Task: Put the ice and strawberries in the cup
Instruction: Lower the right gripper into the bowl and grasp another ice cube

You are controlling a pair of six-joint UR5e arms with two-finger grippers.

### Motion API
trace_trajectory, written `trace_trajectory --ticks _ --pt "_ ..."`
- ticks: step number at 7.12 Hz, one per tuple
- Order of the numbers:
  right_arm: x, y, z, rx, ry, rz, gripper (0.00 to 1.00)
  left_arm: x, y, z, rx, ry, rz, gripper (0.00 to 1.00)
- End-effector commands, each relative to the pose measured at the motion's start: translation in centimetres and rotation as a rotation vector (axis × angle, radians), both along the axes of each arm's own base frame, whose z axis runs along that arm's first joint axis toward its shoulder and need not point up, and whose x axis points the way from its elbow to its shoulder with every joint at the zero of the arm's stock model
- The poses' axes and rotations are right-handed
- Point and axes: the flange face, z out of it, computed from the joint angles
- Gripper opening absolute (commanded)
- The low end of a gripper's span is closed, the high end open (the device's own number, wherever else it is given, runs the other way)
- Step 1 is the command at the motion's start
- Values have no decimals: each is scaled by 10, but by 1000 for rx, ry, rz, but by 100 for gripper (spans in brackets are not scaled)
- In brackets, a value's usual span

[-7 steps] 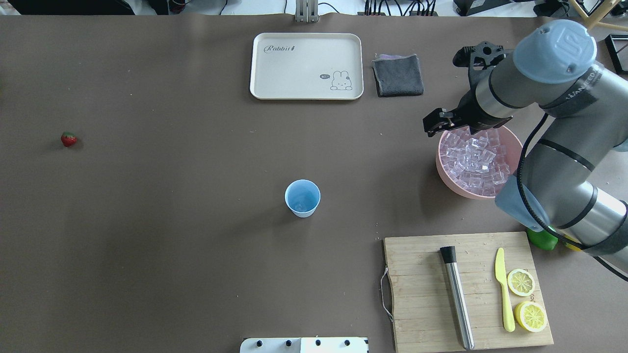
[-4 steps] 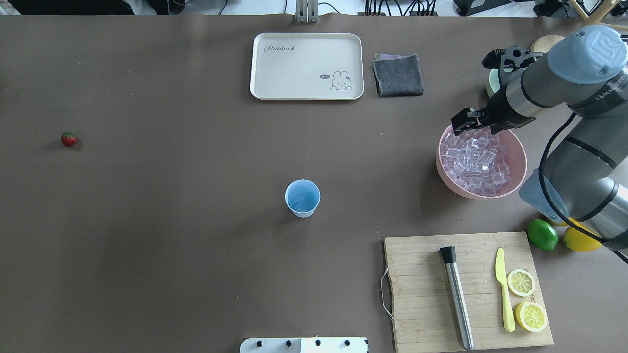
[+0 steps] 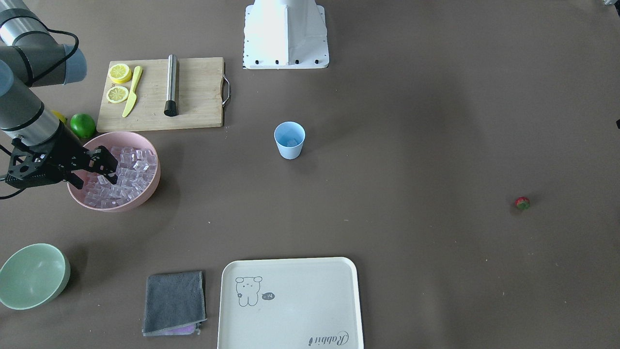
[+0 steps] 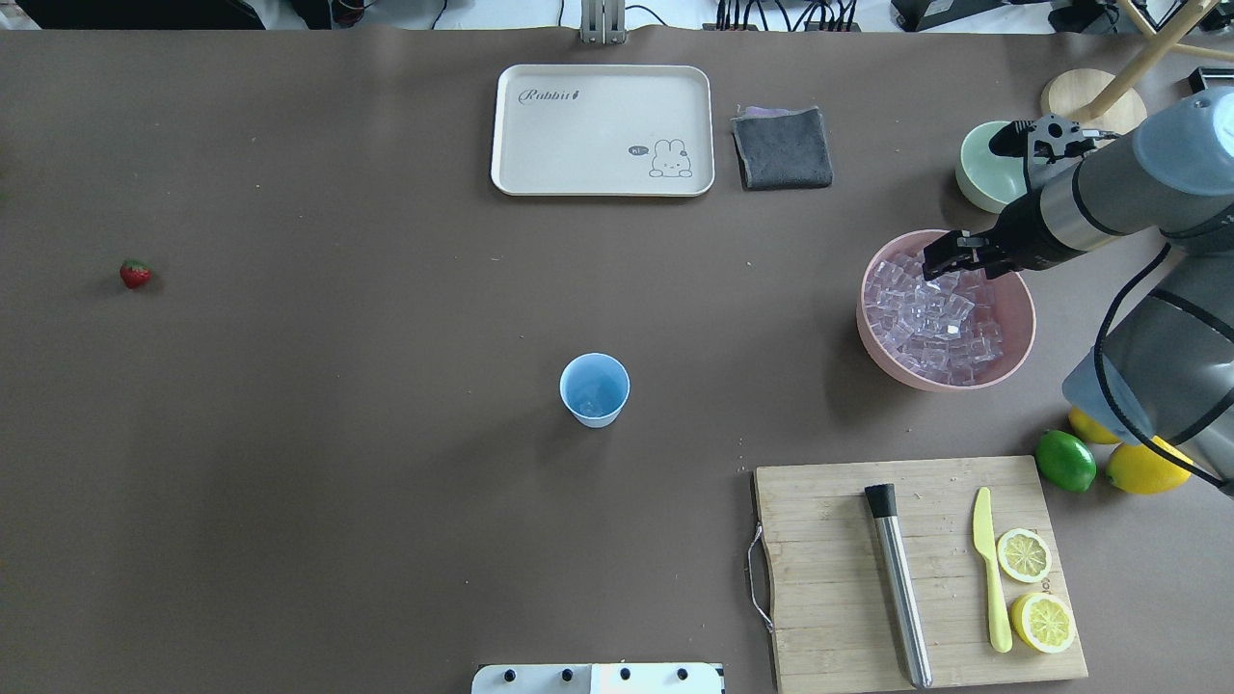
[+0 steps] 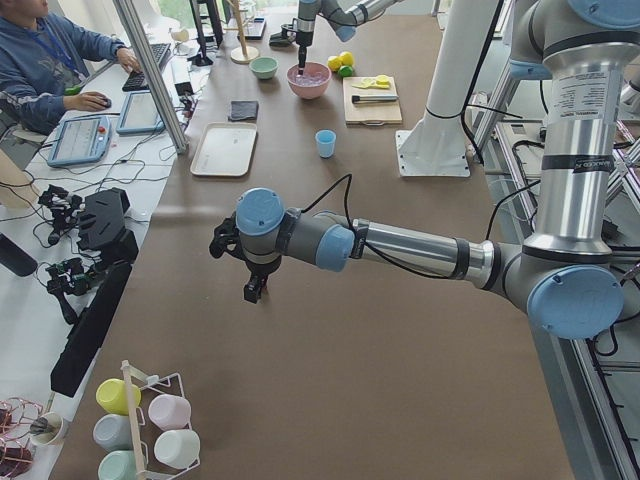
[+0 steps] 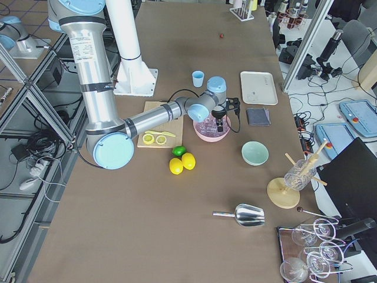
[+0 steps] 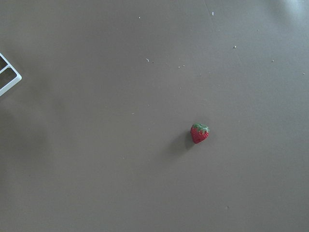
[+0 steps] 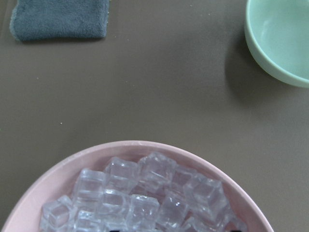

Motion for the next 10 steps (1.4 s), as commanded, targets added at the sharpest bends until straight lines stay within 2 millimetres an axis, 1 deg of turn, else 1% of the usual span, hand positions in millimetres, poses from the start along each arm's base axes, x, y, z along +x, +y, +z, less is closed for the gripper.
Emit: trace_trajectory --ticks 1,2,3,4,6,8,9,10 --pt "4 8 9 -27 -22 29 75 0 0 -1 1 1 -1 98" --pt "3 9 8 -27 -23 29 73 0 0 -1 1 1 -1 98" --pt "-1 10 8 -37 -24 31 69 0 0 -2 4 1 0 98" --pt "-7 11 6 -40 -27 28 68 0 0 -1 1 1 -1 98" --pt "-16 17 7 -41 -23 19 68 0 0 -2 3 1 -1 98" --pt "-19 19 10 -35 -12 18 68 0 0 -2 3 1 -1 98" --pt "-20 20 9 -31 -9 19 60 0 0 -2 3 1 -1 98" --pt "-20 20 9 -25 -7 16 31 0 0 -2 3 1 -1 98"
